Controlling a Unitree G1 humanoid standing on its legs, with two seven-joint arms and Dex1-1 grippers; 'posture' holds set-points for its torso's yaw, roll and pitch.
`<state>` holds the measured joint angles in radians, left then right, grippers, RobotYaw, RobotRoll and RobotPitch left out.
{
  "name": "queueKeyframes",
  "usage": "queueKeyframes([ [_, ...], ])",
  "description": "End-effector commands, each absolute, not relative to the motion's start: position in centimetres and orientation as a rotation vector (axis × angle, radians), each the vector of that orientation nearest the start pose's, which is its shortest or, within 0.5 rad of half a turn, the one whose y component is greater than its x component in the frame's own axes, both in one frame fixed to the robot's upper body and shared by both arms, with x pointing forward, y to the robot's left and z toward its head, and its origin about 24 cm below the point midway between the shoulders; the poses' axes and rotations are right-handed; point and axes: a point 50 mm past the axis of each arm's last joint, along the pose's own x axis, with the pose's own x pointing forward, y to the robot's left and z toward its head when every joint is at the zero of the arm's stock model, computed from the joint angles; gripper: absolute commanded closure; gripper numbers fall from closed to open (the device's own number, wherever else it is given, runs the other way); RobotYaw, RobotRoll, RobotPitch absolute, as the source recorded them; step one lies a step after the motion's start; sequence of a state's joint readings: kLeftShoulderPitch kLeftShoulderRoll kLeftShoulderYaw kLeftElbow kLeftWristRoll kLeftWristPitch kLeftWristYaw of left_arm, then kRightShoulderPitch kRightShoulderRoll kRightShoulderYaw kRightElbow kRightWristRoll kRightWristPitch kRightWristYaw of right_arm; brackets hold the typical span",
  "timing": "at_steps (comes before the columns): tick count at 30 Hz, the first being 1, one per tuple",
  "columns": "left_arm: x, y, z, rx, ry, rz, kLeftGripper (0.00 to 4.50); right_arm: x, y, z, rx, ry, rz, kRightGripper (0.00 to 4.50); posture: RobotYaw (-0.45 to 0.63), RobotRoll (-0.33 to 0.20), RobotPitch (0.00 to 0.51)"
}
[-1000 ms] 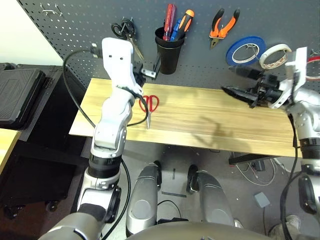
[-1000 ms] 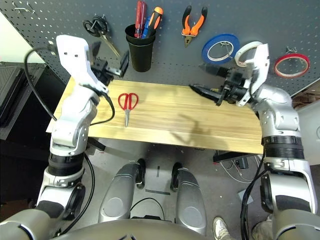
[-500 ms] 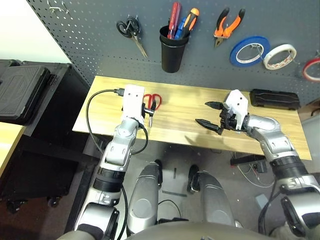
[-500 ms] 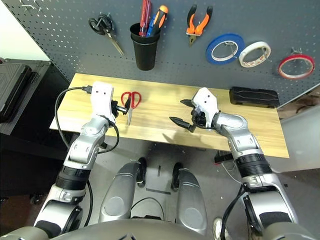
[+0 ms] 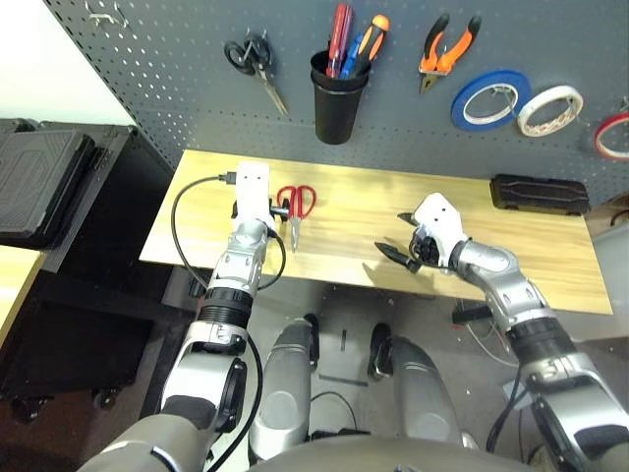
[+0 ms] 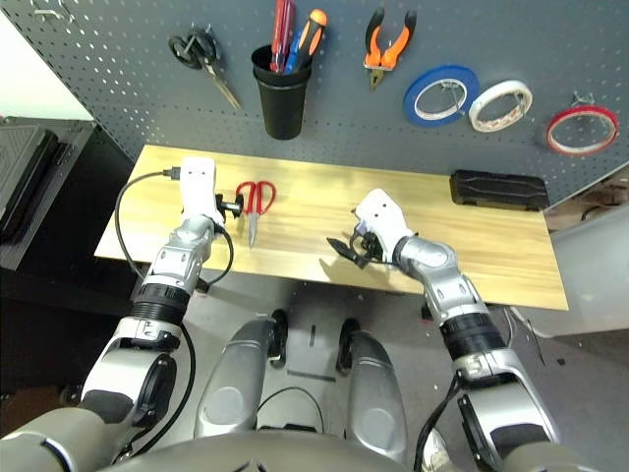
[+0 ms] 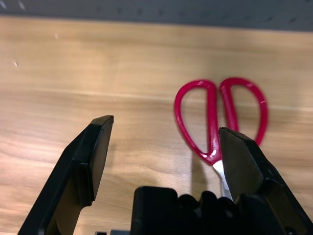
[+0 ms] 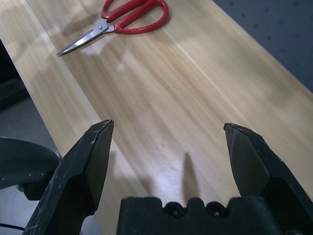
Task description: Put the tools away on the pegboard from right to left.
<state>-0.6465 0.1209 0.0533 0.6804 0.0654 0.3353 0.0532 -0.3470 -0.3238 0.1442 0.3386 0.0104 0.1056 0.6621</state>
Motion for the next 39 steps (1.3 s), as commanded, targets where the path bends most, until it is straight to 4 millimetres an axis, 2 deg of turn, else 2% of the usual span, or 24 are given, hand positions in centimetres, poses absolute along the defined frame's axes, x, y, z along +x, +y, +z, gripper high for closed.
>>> queueKeyframes([
  [1,36.2,15.8,3.4,0.173,0.428,0.054,0.04,29.7,-14.7,3.5,-0.309,0.266,0.716,0.00,0.13,0.000,0.308],
  [9,36.5,16.2,2.0,0.136,0.499,0.087,0.04,28.8,-14.2,4.0,-0.299,0.258,0.673,0.00,0.09,0.000,0.311],
  [16,36.6,16.0,1.6,0.122,0.517,0.084,0.04,28.2,-14.5,4.7,-0.307,0.251,0.663,0.00,0.06,0.000,0.303],
  [23,35.8,15.9,0.3,0.111,0.585,0.076,0.04,28.4,-14.8,5.5,-0.319,0.238,0.655,0.00,0.06,0.000,0.299],
  [26,35.0,16.0,-0.9,0.087,0.643,0.087,0.63,28.7,-14.6,6.1,-0.326,0.217,0.664,0.00,0.06,0.000,0.297],
  [30,34.4,15.9,-1.7,0.089,0.673,0.083,2.16,29.0,-14.5,6.6,-0.327,0.204,0.666,0.00,0.06,0.000,0.296],
  [31,34.2,15.7,-1.9,0.090,0.681,0.074,2.44,29.1,-14.6,6.7,-0.328,0.202,0.665,0.00,0.06,0.000,0.295],
  [32,34.1,15.4,-2.1,0.090,0.689,0.061,2.95,29.3,-14.7,6.8,-0.329,0.199,0.664,0.00,0.06,0.000,0.296],
  [34,33.8,14.8,-2.4,0.085,0.702,0.037,3.67,29.5,-14.9,6.9,-0.336,0.196,0.659,0.00,0.06,0.000,0.295],
  [35,33.7,14.5,-2.5,0.081,0.705,0.030,3.89,29.6,-15.0,7.0,-0.338,0.196,0.657,0.00,0.07,0.000,0.295],
  [39,33.1,13.0,-3.3,0.060,0.733,-0.008,3.92,30.3,-15.6,7.2,-0.351,0.191,0.639,0.00,0.07,0.000,0.295],
])
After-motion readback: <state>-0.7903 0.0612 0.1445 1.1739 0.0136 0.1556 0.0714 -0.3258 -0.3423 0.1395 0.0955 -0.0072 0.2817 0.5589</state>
